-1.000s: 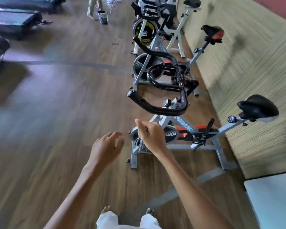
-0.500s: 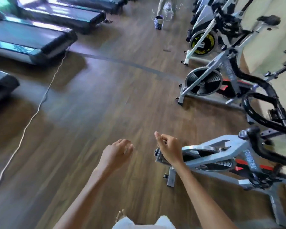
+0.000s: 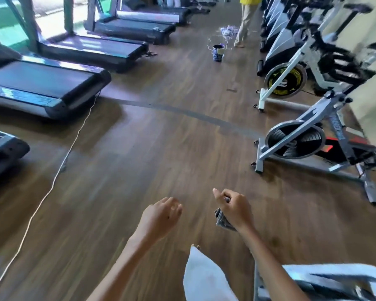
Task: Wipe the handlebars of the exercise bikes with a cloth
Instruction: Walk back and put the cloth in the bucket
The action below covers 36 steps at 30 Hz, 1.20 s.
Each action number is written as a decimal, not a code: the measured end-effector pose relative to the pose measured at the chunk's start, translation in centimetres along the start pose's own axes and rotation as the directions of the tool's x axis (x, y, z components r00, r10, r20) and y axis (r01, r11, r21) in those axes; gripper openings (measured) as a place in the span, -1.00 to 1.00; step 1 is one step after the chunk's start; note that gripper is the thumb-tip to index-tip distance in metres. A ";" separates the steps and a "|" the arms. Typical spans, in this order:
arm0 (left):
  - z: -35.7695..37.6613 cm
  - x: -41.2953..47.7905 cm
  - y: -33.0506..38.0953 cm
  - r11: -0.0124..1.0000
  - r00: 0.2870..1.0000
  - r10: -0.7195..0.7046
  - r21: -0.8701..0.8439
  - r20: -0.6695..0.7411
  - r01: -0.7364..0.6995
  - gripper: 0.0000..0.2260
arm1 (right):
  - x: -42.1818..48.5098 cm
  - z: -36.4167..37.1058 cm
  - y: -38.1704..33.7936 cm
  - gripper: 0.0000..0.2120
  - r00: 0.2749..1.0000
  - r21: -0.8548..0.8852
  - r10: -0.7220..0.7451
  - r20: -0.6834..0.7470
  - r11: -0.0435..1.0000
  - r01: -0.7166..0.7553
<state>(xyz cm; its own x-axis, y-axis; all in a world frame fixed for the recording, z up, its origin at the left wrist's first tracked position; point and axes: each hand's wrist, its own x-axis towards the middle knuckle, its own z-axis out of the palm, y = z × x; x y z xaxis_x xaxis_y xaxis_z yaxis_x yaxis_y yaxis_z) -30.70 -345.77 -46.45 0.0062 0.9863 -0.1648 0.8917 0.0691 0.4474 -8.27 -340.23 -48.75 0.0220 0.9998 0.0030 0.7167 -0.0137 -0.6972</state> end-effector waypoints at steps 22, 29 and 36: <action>-15.8 59.6 -10.5 0.994 0.996 -0.083 -0.069 -0.008 0.082 -0.77 | 59.5 12.4 -12.8 -0.64 0.997 0.055 0.035 0.066 0.998 -0.039; -21.0 79.6 -11.8 0.999 0.996 0.030 -0.042 0.084 -0.026 -0.76 | 78.2 14.7 -14.9 -0.67 0.997 -0.018 0.049 -0.065 0.999 -0.051; -22.5 102.9 -10.6 0.994 0.993 0.096 0.039 0.069 -0.099 -0.76 | 100.8 16.8 -13.2 -0.69 0.965 -0.271 -0.156 -0.211 0.958 0.096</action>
<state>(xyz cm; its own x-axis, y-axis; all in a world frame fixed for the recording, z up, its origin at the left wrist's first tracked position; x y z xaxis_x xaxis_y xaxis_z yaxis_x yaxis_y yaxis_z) -49.69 -241.65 -48.35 0.1226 0.9758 -0.1813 0.9039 -0.0344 0.4265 -27.22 -238.96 -51.24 0.0563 0.9631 0.2634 0.8776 0.0781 -0.4731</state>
